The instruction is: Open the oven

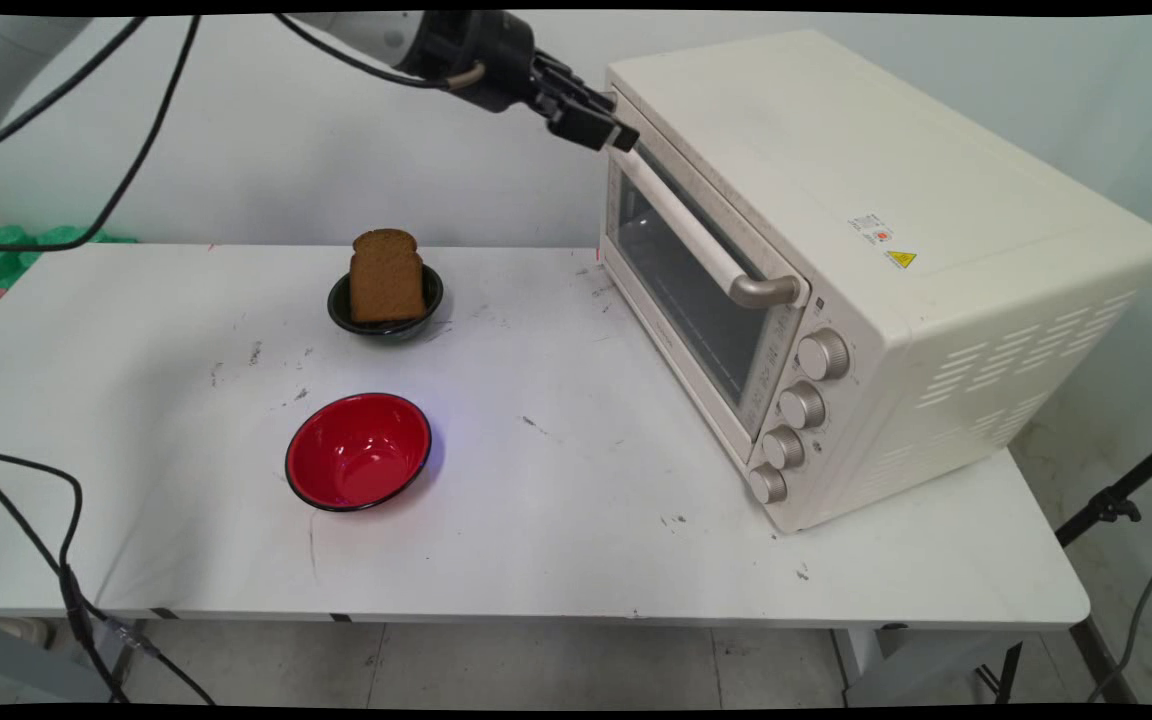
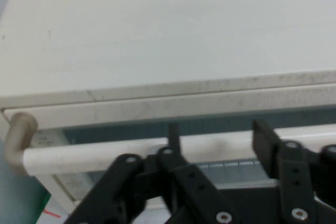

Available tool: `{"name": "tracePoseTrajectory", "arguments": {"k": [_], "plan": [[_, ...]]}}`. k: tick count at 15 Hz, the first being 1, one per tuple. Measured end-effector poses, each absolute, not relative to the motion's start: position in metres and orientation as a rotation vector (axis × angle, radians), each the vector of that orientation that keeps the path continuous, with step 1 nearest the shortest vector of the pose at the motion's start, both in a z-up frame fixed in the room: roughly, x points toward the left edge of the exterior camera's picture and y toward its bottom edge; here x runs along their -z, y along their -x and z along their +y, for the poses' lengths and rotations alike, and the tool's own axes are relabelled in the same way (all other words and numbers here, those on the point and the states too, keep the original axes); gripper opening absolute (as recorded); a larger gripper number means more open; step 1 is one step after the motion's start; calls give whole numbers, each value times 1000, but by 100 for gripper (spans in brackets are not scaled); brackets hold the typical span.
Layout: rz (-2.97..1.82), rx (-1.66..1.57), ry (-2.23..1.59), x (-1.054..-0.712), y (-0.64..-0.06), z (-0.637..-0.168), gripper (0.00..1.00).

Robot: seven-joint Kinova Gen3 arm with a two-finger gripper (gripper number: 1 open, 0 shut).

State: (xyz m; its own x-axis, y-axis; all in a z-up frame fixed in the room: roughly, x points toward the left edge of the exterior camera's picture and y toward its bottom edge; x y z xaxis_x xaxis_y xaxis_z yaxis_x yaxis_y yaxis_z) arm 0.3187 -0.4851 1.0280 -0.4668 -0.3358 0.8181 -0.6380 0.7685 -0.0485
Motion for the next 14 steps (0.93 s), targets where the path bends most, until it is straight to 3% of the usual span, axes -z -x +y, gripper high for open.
{"name": "tracePoseTrajectory", "arguments": {"k": [14], "plan": [[-2139, -477, -724, -1014, -281, -515, 0]]}}
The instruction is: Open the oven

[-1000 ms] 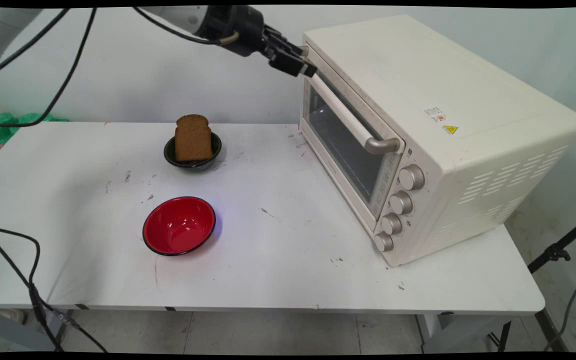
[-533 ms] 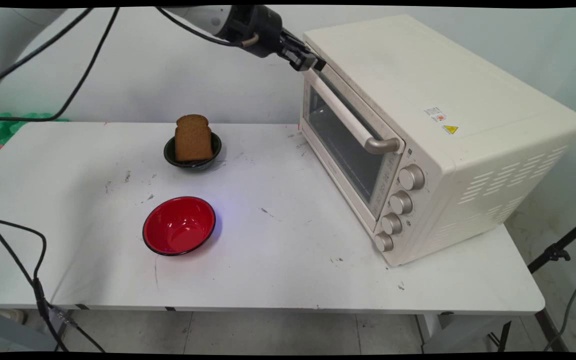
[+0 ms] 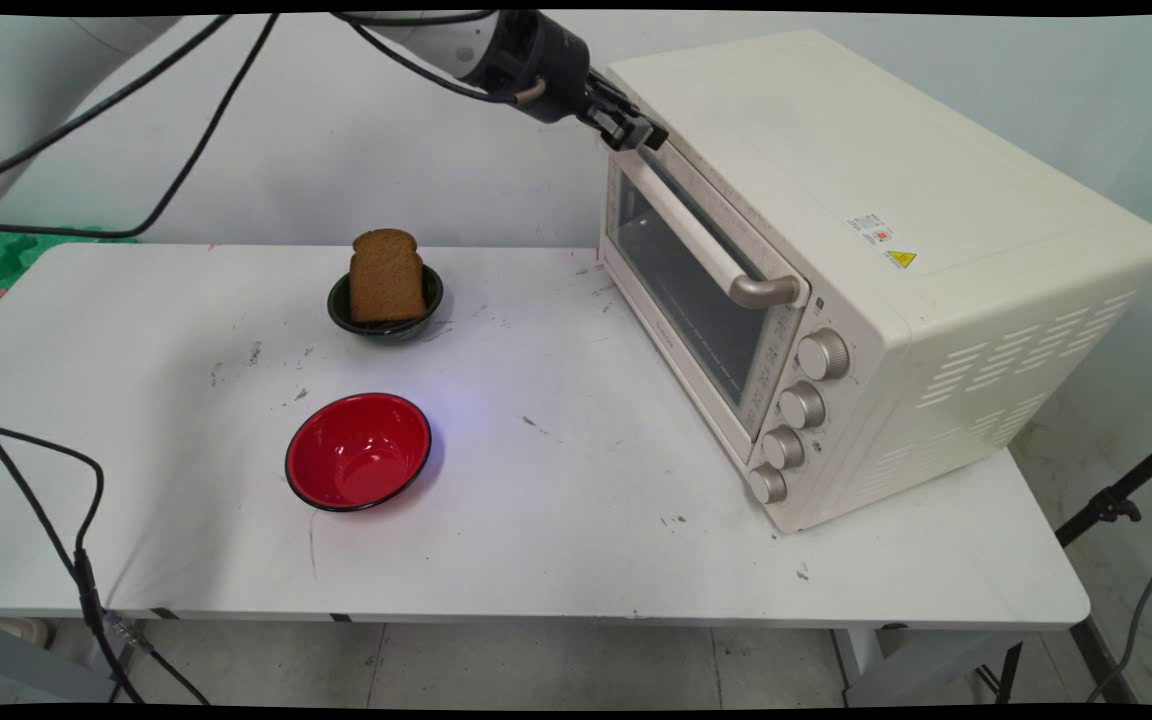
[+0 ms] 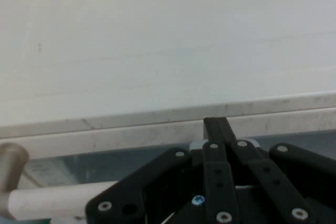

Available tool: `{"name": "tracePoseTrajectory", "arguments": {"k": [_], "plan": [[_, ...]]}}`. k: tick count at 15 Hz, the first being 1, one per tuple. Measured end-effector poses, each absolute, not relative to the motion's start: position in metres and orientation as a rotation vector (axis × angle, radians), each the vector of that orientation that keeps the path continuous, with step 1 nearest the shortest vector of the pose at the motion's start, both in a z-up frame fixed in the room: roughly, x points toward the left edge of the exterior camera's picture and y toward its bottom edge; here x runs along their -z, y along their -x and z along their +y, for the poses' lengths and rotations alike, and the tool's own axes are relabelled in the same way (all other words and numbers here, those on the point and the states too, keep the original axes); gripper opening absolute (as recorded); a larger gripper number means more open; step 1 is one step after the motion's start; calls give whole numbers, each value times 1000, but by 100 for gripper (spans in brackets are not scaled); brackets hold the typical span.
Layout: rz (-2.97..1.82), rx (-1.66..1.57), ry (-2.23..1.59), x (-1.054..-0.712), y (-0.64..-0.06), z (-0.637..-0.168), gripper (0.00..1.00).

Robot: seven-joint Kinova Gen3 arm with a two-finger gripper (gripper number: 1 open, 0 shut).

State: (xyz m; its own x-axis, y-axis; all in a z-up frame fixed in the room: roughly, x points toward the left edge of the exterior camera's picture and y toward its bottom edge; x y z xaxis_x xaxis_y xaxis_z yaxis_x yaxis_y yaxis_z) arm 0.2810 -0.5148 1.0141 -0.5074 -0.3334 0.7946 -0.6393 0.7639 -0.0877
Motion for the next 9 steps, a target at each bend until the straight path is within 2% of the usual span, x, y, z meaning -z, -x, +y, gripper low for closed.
{"name": "tracePoseTrajectory", "arguments": {"k": [9], "plan": [[-2167, -478, -739, -1003, -273, -522, 0]]}}
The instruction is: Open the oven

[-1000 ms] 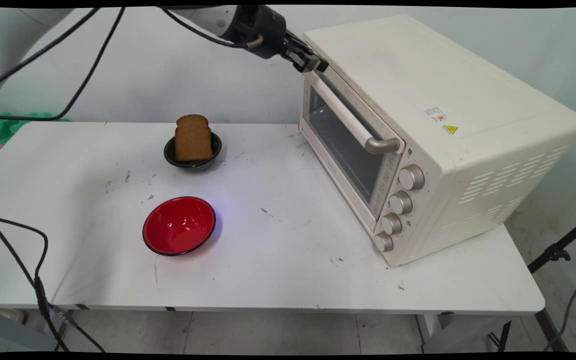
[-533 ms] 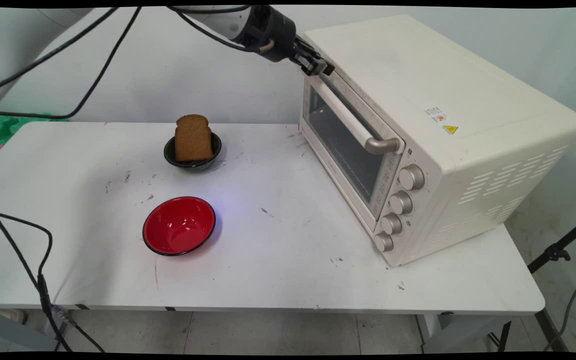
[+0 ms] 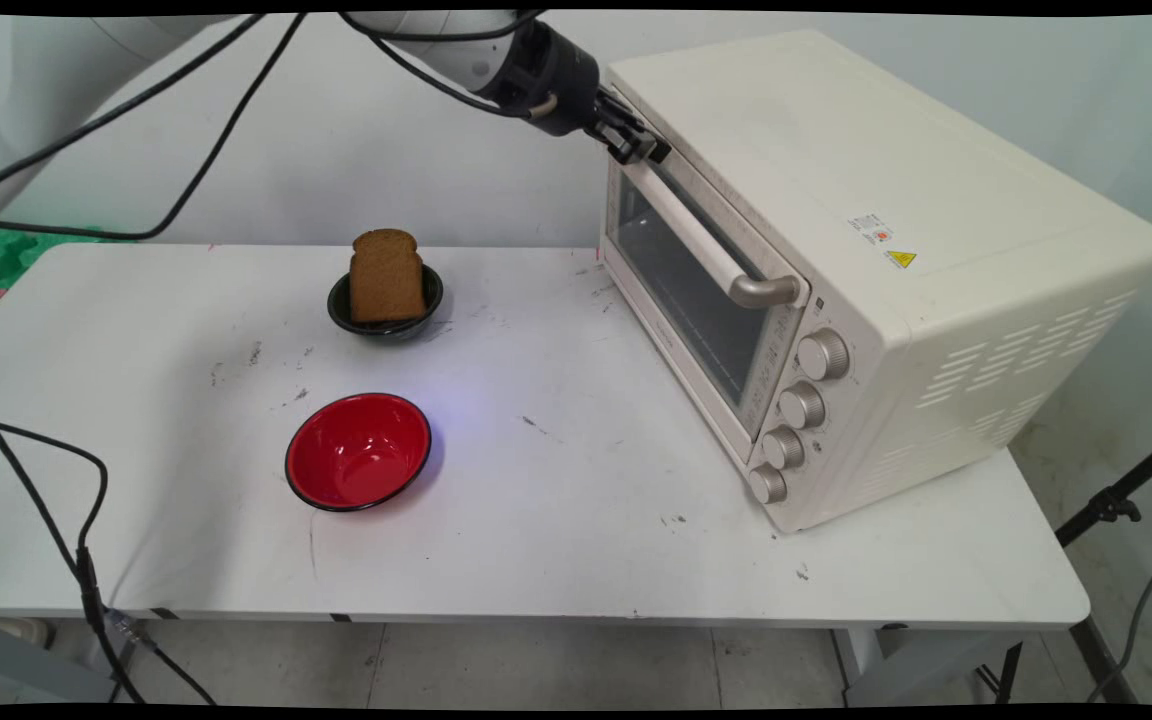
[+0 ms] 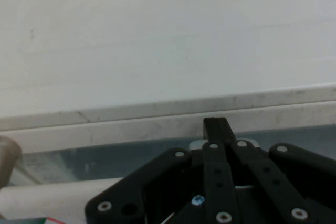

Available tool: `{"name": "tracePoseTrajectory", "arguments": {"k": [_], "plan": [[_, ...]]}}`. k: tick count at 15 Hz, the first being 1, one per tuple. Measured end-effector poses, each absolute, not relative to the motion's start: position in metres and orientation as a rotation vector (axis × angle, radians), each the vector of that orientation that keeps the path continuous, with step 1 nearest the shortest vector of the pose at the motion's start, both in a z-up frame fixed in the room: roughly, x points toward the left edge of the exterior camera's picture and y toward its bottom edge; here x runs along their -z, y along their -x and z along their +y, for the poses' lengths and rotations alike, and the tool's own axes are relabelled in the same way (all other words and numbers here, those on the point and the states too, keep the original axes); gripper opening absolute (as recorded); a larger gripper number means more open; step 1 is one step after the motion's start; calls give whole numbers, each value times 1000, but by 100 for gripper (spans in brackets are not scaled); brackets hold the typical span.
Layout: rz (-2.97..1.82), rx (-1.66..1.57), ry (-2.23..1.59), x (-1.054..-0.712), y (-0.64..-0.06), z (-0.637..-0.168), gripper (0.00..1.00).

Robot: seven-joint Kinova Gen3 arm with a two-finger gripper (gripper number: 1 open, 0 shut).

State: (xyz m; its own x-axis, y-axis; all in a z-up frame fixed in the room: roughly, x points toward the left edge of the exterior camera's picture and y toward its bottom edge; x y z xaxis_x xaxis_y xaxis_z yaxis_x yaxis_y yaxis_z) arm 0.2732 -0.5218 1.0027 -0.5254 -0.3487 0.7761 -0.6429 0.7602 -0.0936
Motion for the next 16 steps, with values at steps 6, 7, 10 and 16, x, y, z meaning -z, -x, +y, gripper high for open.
{"name": "tracePoseTrajectory", "arguments": {"k": [6, 7, 10, 16], "plan": [[-2182, -475, -740, -997, -274, -516, 0], [-2184, -474, -740, -996, -276, -514, 0], [-2188, -471, -742, -994, -281, -507, 0], [-2195, -464, -756, -986, -300, -492, 0]]}}
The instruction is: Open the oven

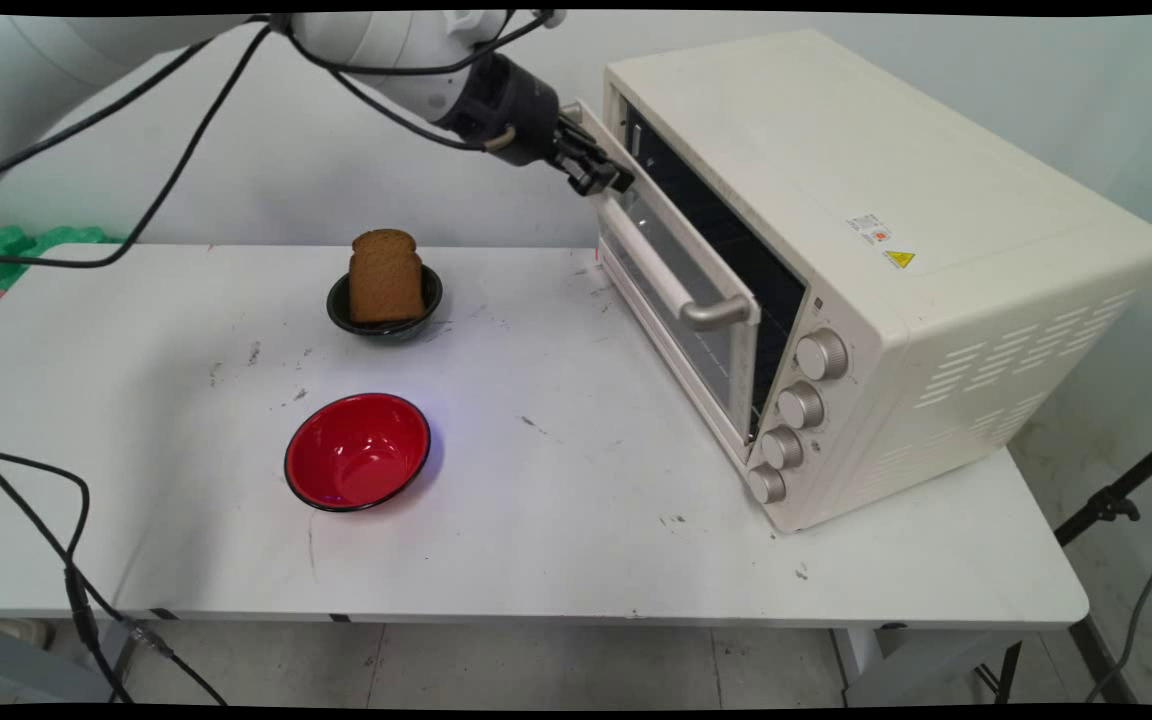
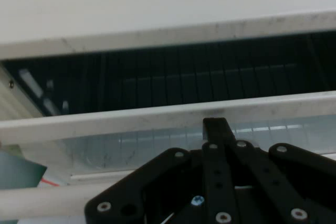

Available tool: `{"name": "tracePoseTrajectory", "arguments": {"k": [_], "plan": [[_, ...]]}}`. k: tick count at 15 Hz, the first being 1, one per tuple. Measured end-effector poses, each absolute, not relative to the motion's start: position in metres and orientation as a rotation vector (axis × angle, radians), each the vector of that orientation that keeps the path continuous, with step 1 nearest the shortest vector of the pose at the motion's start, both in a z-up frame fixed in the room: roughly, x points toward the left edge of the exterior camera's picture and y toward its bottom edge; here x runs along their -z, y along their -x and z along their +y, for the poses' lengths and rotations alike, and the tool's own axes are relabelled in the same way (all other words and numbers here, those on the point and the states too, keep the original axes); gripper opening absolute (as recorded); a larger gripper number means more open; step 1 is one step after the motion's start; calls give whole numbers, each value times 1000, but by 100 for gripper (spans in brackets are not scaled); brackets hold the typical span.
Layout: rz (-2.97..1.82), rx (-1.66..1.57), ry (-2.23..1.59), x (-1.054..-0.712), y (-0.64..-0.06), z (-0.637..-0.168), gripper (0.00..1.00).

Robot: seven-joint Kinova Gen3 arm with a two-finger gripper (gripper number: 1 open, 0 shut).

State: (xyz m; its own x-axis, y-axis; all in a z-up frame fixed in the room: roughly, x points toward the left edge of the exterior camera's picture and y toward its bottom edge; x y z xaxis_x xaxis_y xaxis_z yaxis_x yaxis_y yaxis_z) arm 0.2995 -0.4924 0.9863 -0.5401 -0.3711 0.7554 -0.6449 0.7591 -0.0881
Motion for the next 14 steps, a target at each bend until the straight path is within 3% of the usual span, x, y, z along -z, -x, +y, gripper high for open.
{"name": "tracePoseTrajectory", "arguments": {"k": [14], "plan": [[-2189, -432, -827, -953, -362, -460, 0]]}}
